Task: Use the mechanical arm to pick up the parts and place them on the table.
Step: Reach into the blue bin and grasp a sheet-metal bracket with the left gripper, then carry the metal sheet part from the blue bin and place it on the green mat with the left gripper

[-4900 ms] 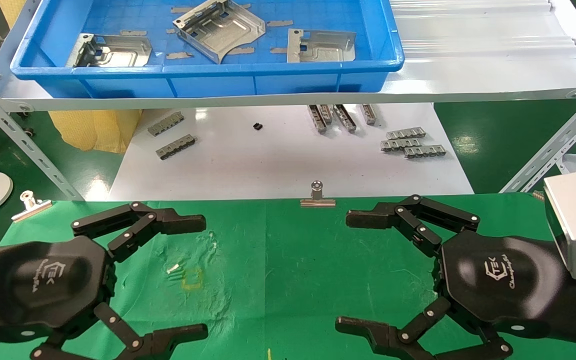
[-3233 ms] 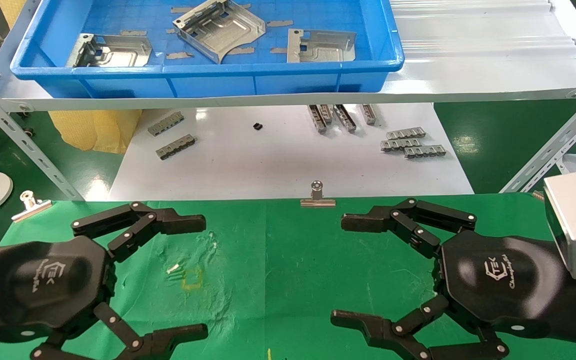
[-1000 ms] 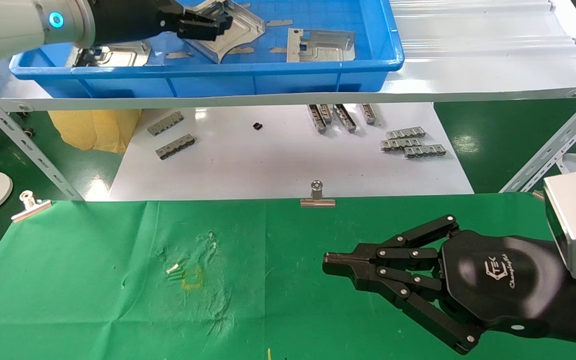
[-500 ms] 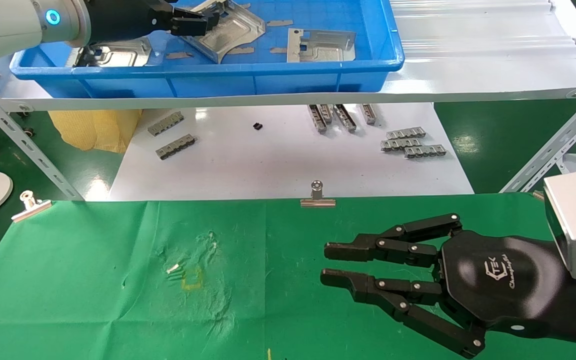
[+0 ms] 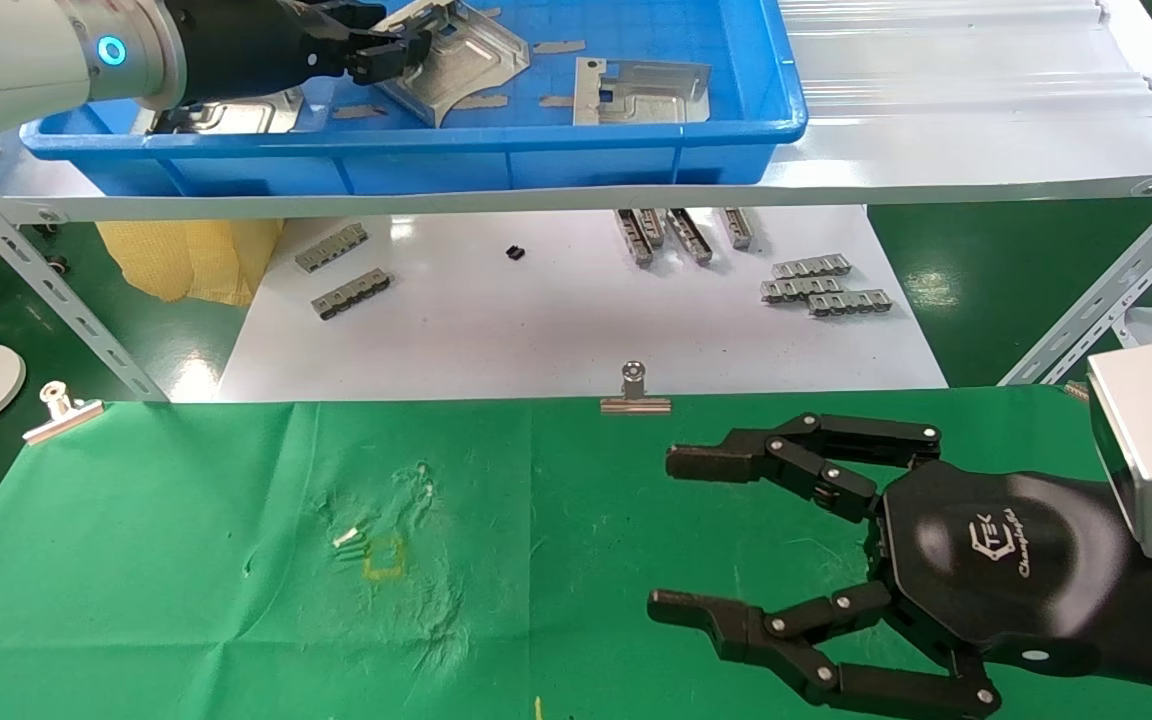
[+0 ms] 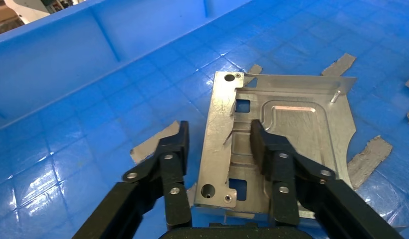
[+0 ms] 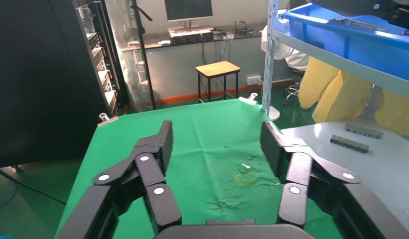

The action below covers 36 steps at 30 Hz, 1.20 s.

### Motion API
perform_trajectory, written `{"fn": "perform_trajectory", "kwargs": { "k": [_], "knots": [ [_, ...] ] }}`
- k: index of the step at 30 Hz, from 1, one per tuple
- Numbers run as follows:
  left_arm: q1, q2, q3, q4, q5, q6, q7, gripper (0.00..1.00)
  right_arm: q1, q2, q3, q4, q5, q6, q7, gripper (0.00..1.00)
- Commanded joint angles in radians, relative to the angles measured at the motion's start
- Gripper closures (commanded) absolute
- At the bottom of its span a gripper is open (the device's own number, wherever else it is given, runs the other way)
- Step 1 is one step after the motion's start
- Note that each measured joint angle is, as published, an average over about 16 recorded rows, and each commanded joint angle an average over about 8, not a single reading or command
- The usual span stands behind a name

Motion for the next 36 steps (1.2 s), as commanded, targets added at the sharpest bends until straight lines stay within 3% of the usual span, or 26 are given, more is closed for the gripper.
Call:
{"fn": "perform_trajectory", "kwargs": {
  "k": [1,14,20,25,36],
  "knots": [
    [0.001,0.0,0.0,-0.001,0.0,0.0,-0.002,1.0,0.0,0.0,0.0,0.0,0.0,0.0,0.0,0.0],
    [-0.003,-0.021,-0.024,-0.024,-0.035,0.035,0.015,1.0,0.0,0.0,0.0,0.0,0.0,0.0,0.0,0.0],
    [-0.021,-0.052,-0.057,-0.056,-0.082,0.105,0.062,1.0,0.0,0.0,0.0,0.0,0.0,0.0,0.0,0.0],
    [-0.027,-0.095,-0.077,-0.082,-0.115,0.248,0.126,1.0,0.0,0.0,0.0,0.0,0.0,0.0,0.0,0.0],
    [-0.018,-0.219,-0.076,-0.123,-0.132,0.689,0.307,1.0,0.0,0.0,0.0,0.0,0.0,0.0,0.0,0.0]
  ]
}}
